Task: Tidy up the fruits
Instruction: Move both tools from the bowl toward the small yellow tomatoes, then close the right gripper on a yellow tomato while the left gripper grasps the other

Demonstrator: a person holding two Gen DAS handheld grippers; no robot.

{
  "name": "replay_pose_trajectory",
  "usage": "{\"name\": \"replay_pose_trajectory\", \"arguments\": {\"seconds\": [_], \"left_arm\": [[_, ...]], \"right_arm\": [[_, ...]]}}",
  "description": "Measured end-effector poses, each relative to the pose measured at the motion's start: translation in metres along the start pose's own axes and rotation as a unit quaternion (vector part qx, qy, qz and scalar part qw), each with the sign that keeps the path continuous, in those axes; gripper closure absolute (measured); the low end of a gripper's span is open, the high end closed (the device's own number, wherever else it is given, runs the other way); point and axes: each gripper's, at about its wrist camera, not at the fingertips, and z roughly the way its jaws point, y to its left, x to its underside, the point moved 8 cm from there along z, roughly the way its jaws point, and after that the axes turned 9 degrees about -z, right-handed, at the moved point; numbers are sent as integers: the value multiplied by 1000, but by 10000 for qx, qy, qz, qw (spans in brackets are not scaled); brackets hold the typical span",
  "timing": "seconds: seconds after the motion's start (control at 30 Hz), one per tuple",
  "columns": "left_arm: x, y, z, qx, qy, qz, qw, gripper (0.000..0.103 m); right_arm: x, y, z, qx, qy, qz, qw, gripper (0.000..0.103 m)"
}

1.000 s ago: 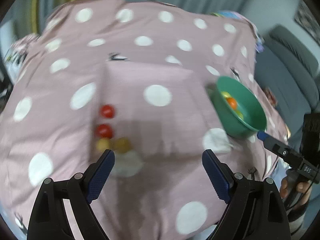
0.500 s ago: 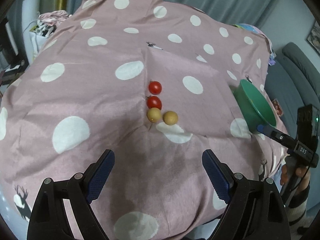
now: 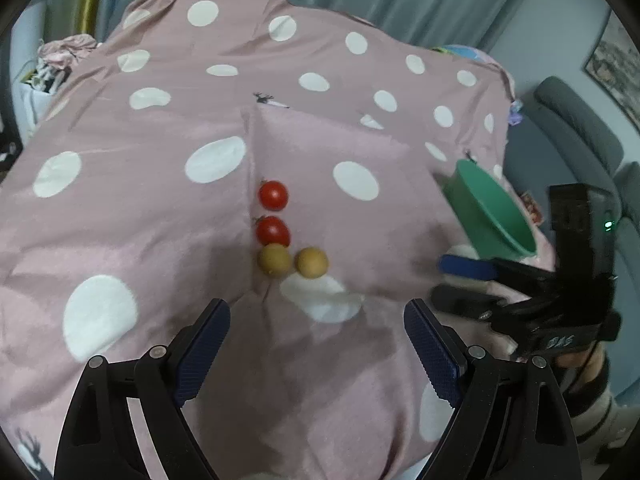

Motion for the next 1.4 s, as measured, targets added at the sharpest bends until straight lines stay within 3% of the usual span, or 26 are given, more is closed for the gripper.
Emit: {"name": "replay_pose_trajectory", "arguments": {"seconds": [0.23, 0.3, 0.37, 0.57, 0.77, 0.93, 1.23, 1.4], "left_arm": [[-10, -1, 8, 153, 80, 56, 9998, 18], [-12, 1, 11, 125, 127, 97, 9998, 19], [-13, 1, 13, 104, 187, 158, 9996, 31], [-20, 1, 20, -85, 296, 448, 9985, 32], [-24, 0, 28, -312, 455, 745, 9957, 35], [-23, -6, 36, -502, 621, 1014, 9916, 35], [-20, -17, 61, -726, 1050, 1239, 9840, 47], [-23, -14, 75, -1139, 1227, 1261, 9778, 54]], "right_arm": [[-14, 12, 33, -138, 271, -433, 9986, 49], [-18, 14, 43, -190, 345, -517, 9979, 50], [-21, 14, 51, -207, 411, -557, 9974, 52], [-27, 16, 71, -310, 584, -742, 9951, 58], [-27, 25, 85, -328, 777, -1113, 9902, 73], [-26, 19, 84, -239, 741, -1198, 9897, 75], [-13, -23, 30, -338, 161, -249, 9990, 74], [-2, -29, 17, -392, 18, -72, 9992, 74]]}}
